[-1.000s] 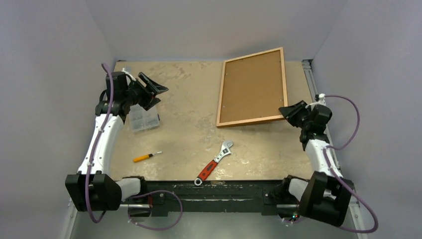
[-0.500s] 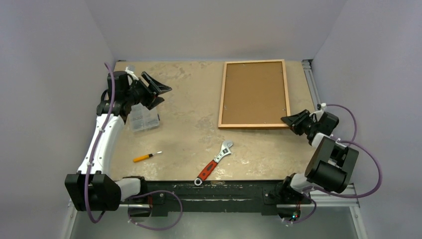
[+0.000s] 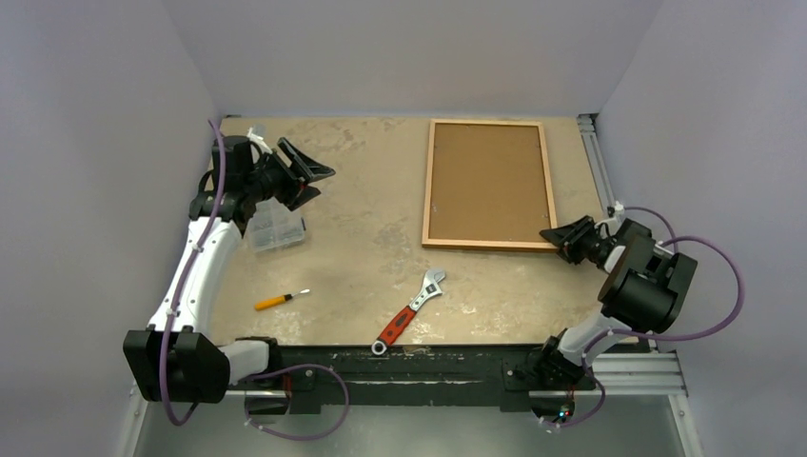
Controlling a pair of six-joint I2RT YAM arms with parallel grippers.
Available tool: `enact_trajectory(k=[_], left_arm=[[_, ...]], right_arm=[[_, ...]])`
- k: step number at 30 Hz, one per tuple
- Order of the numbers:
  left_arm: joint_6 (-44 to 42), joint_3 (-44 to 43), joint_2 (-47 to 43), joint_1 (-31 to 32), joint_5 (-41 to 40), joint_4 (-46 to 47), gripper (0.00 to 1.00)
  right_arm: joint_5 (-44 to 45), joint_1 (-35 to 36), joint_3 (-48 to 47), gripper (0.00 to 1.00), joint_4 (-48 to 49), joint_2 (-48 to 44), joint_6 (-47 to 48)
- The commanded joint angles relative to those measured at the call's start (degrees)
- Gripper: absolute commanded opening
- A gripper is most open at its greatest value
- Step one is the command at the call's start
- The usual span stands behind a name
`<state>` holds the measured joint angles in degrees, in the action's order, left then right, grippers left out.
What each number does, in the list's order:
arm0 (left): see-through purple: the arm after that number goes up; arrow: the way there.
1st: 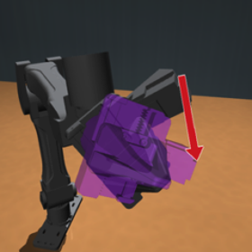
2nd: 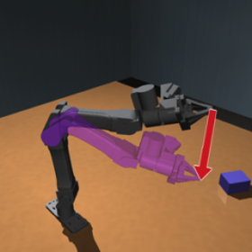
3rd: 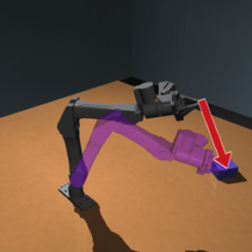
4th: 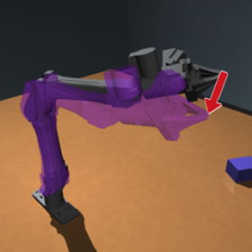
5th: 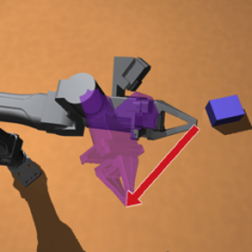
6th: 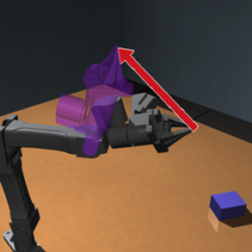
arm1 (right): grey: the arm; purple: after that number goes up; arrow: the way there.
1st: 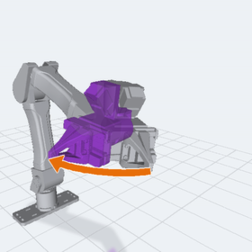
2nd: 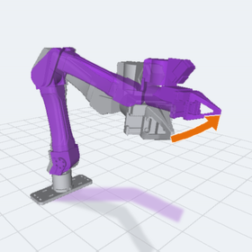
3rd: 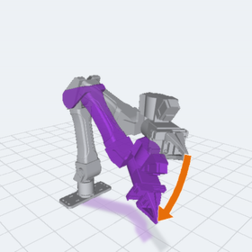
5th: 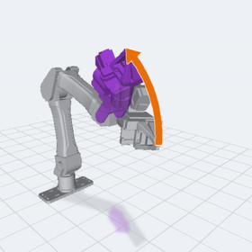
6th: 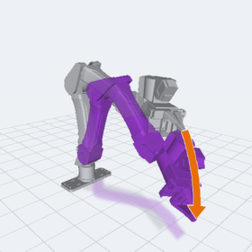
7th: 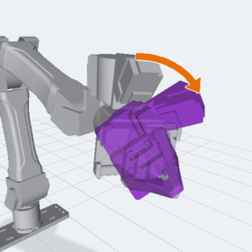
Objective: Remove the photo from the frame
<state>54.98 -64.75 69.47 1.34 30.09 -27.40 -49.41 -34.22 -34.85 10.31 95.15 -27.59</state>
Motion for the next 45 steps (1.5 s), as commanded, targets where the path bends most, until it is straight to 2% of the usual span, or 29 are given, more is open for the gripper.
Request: enact_trajectory(k=[1,7,14,18,22,26,29,32,35,36,39,45], left_arm=[[0.7,0.5,0.2,0.7,1.0,2.6,0.65],[0.7,0.8,0.2,1.2,1.0,2.8,0.65],[0.9,1.3,0.3,2.0,1.1,3.6,0.65],[0.9,1.5,0.7,2.2,1.3,4.4,0.67],[0.8,1.7,1.1,2.8,2.1,5.5,0.67],[0.7,2.0,1.9,3.6,3.1,6.8,0.68],[0.6,1.9,3.0,4.5,4.7,8.2,0.7],[0.2,1.3,4.8,5.7,6.4,9.0,0.7],[-0.8,0.4,5.8,7.0,7.5,8.8,0.7],[-1.2,0.0,6.1,7.5,7.8,8.5,0.7],[-1.2,-0.2,6.2,9.3,8.2,8.1,0.7],[-0.3,0.2,6.4,14.5,10.0,9.0,0.7]], right_arm=[[7.4,-0.8,-0.6,0.14,-7.0,0.5,3.7],[8.8,-2.1,-0.7,0.28,-7.6,-0.1,3.9],[17.3,-2.3,-1.8,0.55,-13.0,-4.4,6.1],[21.9,-2.3,-3.6,0.61,-17.8,-7.7,6.5],[32.1,-0.8,-7.9,0.62,-26.1,-10.6,7.4],[47.1,6.1,-9.4,0.63,-31.0,-16.7,8.4],[51.8,13.8,-10.6,0.64,-30.7,-19.8,9.8],[51.7,17.2,-14.4,0.63,-31.1,-16.7,12.8],[49.7,17.2,-19.7,0.53,-33.7,-9.4,16.8],[47.8,17.2,-20.4,0.5,-33.2,-7.9,18.6],[41.3,17.3,-21.3,0.47,-31.5,-5.4,21.9],[45.0,20.1,-24.4,0.45,-34.5,-2.7,26.6]])
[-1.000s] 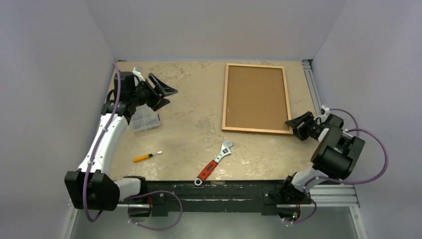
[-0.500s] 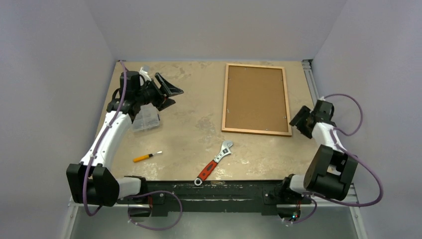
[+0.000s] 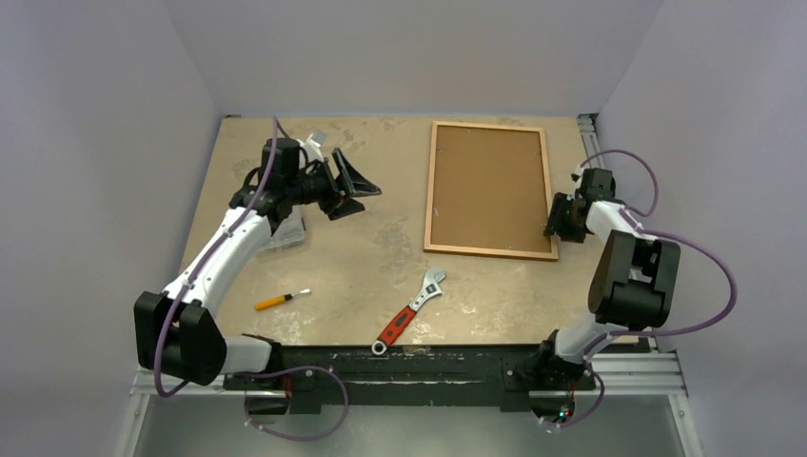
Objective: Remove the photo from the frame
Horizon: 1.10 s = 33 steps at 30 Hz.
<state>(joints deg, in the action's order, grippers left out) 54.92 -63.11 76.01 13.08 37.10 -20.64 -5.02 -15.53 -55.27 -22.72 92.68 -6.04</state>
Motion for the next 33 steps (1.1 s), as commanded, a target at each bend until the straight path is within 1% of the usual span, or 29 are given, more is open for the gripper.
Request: enact_trajectory(k=[1,5,10,11,17,21,27,33], left_arm=[[0.0,-1.4,0.0,3.3,3.3,2.4,0.71],[0.2,-1.4,0.1,5.5,3.8,2.6,0.7],[0.4,-1.7,0.6,6.7,4.7,2.5,0.7],[0.4,-1.7,0.7,6.8,4.8,2.5,0.7],[0.5,-1.8,0.9,7.5,5.3,2.4,0.7],[0.5,-2.0,0.8,8.0,5.6,2.4,0.7],[0.5,-2.1,0.9,8.7,5.7,2.3,0.7],[0.5,-2.2,1.2,8.9,6.0,2.2,0.7]], right_arm=[[1.4,1.5,-4.2,0.44,-2.0,0.1,5.2],[3.5,1.5,-4.3,0.37,-3.3,1.5,5.6],[7.2,1.5,-7.1,0.2,-7.2,6.1,5.4],[7.8,1.5,-7.9,0.18,-8.2,7.0,5.5],[11.7,1.5,-10.6,0.17,-10.4,11.0,4.6],[16.1,1.2,-11.2,0.12,-11.4,13.2,3.6],[23.1,-1.5,-10.8,0.09,-11.2,14.2,3.2],[24.7,-5.0,-10.7,0.08,-10.0,12.3,2.9]])
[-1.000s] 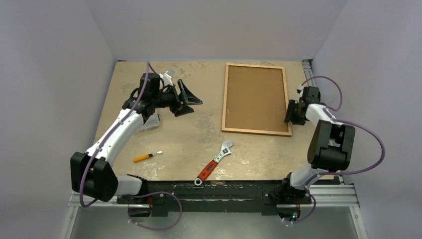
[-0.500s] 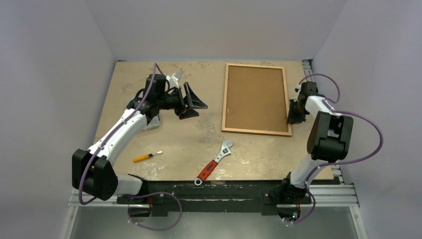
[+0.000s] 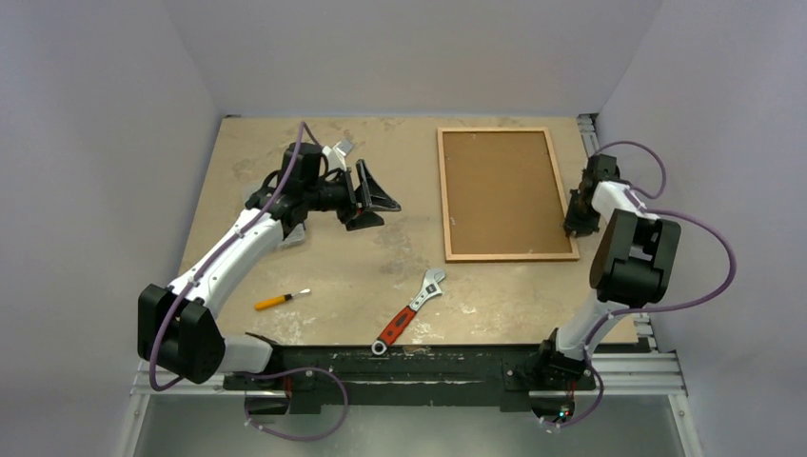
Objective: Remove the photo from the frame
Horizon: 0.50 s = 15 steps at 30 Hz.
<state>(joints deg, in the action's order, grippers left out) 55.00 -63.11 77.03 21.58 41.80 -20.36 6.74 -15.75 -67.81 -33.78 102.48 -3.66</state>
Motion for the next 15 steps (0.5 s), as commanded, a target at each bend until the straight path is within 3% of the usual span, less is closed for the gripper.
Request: enact_trajectory(k=[1,15], left_arm=[[0.4,-2.2,0.3,0.4,1.3,2.0,0.7],[0.1,-2.3,0.3,0.5,1.1,1.8,0.7]], right_arm=[[13.2,-5.5,1.9,0.08,1.1,2.2,0.4],[12.9,-7.2,1.7,0.06,4.1,1.0,0.8]])
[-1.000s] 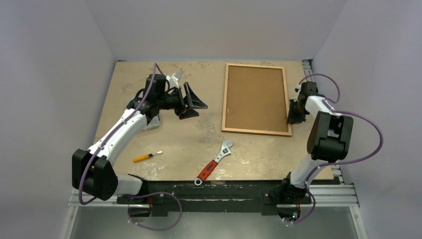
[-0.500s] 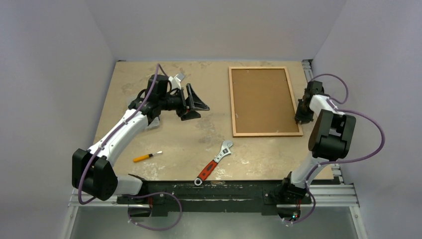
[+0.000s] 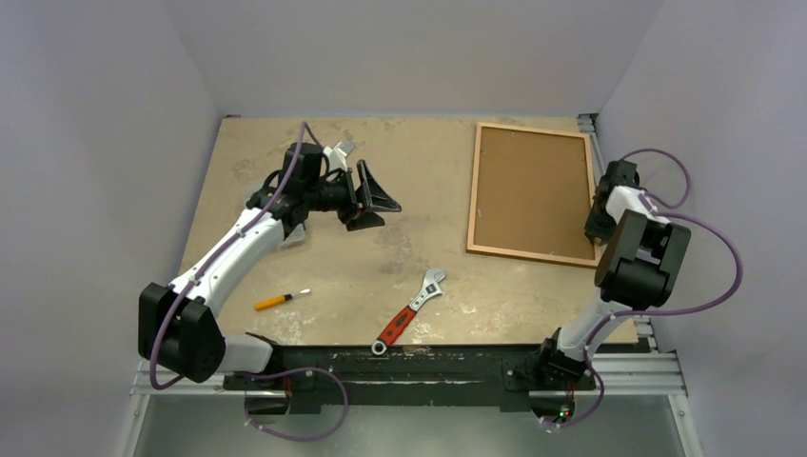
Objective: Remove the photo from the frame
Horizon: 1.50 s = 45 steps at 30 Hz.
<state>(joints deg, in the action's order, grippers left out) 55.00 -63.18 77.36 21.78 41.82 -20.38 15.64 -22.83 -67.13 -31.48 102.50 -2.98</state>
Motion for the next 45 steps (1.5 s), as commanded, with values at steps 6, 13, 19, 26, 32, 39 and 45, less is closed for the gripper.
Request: enact_trajectory(k=[6,13,19,26,32,39,45], left_arm=[[-0.3,-2.1,0.2,0.2,0.4,1.7,0.7],[-5.6,-3.7,0.9,0.3,-1.0,-0.2,0.76],[-16.1,-5.4,-1.5,2.9,-18.9,-9.4,0.78],[-11.6,2.3,-8.6,4.0,-45.2,-26.2,0.76],[-4.3,13.2,-19.1,-4.5,-46.6,-35.4,0.79],[7.3,21.3,-26.2,-18.6,-42.5,-42.6,0.98],[13.8,16.4,-17.2,-25.9,-47.7,-50.1,1.0]], right_arm=[[7.7,3.3,-0.1,0.11,2.3,1.6,2.1],[17.8,9.3,-4.2,0.59,-3.3,-6.7,-4.5],[17.8,26.2,-5.0,0.81,-12.0,-18.7,-12.2],[-8.6,44.7,4.7,0.97,-6.5,-33.5,-26.9],[-4.8,64.5,6.1,0.97,-1.9,-34.0,-34.7],[1.8,78.7,-0.3,0.98,-3.5,-25.0,-36.8],[3.6,81.7,0.1,0.99,-3.8,-25.3,-37.0]])
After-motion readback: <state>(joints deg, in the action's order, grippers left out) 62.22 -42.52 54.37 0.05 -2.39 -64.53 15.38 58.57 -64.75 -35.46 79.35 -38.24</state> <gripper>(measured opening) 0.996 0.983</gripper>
